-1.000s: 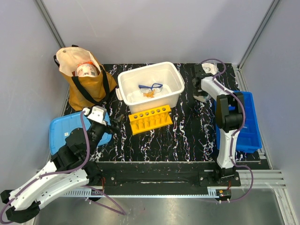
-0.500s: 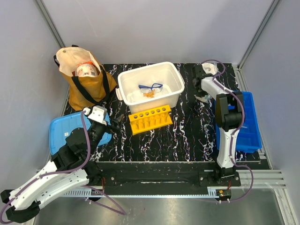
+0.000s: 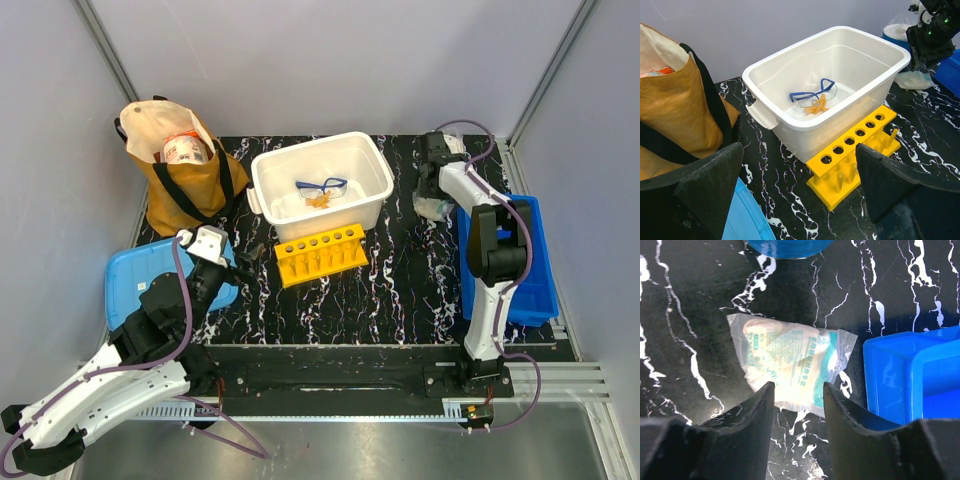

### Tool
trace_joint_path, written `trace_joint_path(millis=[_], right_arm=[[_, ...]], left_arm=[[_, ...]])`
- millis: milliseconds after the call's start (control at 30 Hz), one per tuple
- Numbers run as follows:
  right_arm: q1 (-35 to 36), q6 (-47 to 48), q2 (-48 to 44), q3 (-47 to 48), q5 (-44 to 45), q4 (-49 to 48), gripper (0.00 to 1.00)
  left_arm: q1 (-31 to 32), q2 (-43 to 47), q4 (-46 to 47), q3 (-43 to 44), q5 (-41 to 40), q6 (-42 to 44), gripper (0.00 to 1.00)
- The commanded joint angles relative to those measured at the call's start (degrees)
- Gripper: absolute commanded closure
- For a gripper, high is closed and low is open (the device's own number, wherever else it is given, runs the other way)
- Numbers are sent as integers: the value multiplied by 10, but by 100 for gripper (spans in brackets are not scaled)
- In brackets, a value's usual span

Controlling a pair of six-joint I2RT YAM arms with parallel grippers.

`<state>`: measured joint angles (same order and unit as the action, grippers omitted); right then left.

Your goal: Organize the chemistry lab equipment

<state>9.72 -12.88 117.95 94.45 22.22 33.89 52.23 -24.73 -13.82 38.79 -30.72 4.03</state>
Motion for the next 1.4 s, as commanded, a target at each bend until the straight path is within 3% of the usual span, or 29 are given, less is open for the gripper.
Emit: trace_joint_path(millis=[0,267,367,500,600,1000,1167,1367], right_arm=[[-14,-14,23,15,-13,-6,50],[-25,-22,44,7,-44,-8,50],[-26,-23,42,2,-57,-13,64],[-26,-21,18,-4,-70,-16,89],[-25,-22,-16,-5,-78,-14,98],[46,-47,-174,99,-83,21,97],[114,-38,-170,130,-89,-19,97],[185,-38,-101,170,-104,-57,96]], left_arm=[[1,0,24,0,-21,6,1],[0,-12,30,0,-22,12,1],[0,-11,30,1,-22,12,1],[0,-4,28,0,-20,10,1],[0,3,26,-1,-20,8,1],[0,3,21,2,-14,4,1],[0,-1,21,3,-14,4,1],[1,-9,20,2,-18,4,1]])
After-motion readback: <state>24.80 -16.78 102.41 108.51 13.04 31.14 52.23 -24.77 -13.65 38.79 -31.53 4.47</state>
